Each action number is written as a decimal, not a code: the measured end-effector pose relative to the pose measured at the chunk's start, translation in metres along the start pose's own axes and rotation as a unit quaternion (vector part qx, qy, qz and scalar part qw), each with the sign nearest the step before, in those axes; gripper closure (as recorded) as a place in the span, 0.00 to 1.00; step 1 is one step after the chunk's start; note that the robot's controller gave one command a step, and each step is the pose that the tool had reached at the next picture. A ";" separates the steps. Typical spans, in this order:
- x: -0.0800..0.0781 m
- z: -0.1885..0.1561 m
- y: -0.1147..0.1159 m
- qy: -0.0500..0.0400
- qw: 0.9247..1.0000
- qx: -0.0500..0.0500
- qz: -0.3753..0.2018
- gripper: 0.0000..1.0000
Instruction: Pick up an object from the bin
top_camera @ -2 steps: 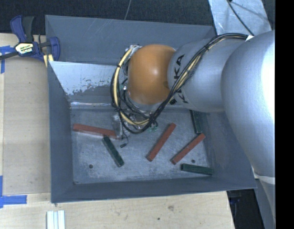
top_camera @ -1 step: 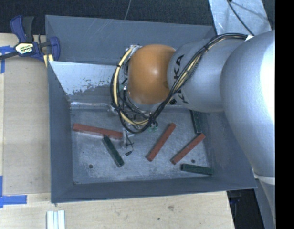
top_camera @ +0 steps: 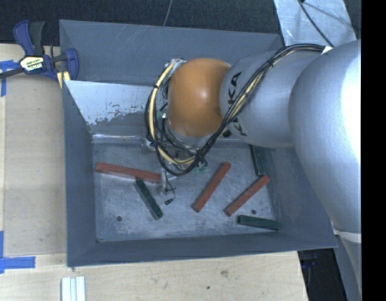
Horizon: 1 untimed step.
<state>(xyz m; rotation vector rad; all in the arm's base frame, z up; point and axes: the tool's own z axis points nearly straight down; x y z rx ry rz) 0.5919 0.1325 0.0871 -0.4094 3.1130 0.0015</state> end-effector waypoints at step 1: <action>0.010 0.000 0.011 0.001 0.993 0.000 0.117 1.00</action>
Offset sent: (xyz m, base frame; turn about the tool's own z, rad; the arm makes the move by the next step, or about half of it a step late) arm 0.0000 0.0000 0.0000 0.0000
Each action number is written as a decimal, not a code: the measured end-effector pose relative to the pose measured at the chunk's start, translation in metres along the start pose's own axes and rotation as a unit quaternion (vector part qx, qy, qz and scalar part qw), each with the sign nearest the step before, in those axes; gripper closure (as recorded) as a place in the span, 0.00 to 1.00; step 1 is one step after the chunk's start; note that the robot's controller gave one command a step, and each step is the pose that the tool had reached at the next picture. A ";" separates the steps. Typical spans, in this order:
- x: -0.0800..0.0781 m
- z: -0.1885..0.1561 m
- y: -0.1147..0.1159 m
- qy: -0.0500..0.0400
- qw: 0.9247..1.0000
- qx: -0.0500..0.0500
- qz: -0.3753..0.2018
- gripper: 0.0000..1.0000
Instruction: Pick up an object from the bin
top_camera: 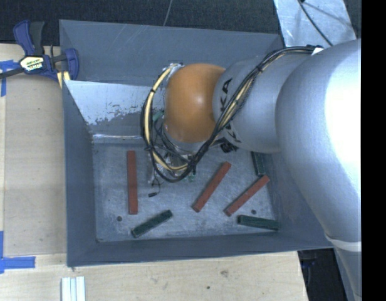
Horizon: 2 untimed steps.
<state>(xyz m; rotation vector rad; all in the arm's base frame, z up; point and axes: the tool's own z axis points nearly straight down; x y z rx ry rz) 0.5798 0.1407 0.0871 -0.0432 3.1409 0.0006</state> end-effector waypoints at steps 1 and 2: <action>0.000 0.000 0.000 0.000 1.000 0.000 0.000 0.00; -0.002 -0.004 -0.004 0.002 1.000 -0.001 -0.003 0.00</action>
Offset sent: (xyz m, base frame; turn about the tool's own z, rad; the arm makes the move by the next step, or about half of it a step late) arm 0.0000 0.0000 0.0000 0.0000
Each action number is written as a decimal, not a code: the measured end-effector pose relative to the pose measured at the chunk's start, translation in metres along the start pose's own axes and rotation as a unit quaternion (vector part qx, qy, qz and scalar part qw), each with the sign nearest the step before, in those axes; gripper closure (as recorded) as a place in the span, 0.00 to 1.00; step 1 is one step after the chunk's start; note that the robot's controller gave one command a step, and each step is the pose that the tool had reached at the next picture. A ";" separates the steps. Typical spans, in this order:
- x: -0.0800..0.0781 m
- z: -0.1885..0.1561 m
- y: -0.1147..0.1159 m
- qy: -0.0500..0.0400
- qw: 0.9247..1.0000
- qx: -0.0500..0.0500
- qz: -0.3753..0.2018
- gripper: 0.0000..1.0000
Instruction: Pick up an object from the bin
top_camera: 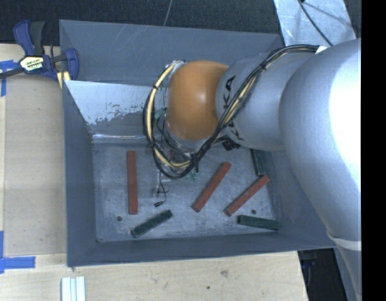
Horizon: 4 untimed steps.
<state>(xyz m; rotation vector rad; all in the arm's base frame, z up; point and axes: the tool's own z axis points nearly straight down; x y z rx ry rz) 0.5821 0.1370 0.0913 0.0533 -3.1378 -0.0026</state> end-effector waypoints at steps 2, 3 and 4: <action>-0.034 0.012 -0.079 -0.004 0.999 0.001 -0.045 1.00; -0.034 0.012 -0.079 -0.003 0.999 0.001 -0.044 0.00; -0.028 0.010 -0.088 -0.003 0.996 0.001 -0.094 0.00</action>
Offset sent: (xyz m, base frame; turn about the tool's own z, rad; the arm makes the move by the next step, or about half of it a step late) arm 0.0355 -0.0766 -0.0127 -0.0912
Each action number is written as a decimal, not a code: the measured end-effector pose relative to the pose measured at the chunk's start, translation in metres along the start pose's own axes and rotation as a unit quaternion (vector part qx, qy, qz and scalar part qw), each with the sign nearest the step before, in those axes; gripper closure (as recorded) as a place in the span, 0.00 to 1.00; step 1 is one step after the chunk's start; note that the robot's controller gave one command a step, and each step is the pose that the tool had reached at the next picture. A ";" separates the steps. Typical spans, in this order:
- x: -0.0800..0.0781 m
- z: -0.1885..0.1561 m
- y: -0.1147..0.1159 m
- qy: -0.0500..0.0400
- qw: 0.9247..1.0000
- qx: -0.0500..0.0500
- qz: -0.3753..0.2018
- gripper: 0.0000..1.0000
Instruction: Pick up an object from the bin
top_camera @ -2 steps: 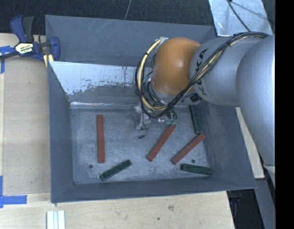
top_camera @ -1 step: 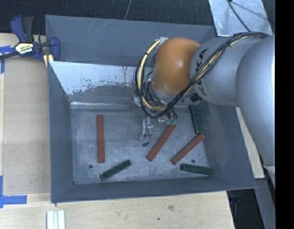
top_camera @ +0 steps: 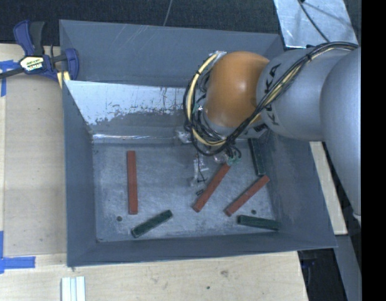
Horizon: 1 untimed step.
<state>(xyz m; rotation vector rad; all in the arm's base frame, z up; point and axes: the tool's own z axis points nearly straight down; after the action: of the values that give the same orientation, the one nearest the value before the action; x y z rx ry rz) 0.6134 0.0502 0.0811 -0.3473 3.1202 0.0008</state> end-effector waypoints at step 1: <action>0.022 -0.007 -0.038 0.001 0.993 0.001 -0.122 0.00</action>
Offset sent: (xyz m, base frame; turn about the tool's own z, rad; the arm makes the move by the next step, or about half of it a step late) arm -0.0160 -0.0777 0.0006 -0.3636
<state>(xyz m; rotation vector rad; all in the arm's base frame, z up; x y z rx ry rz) 0.6000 0.0085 0.0885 -0.7258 3.0554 -0.0018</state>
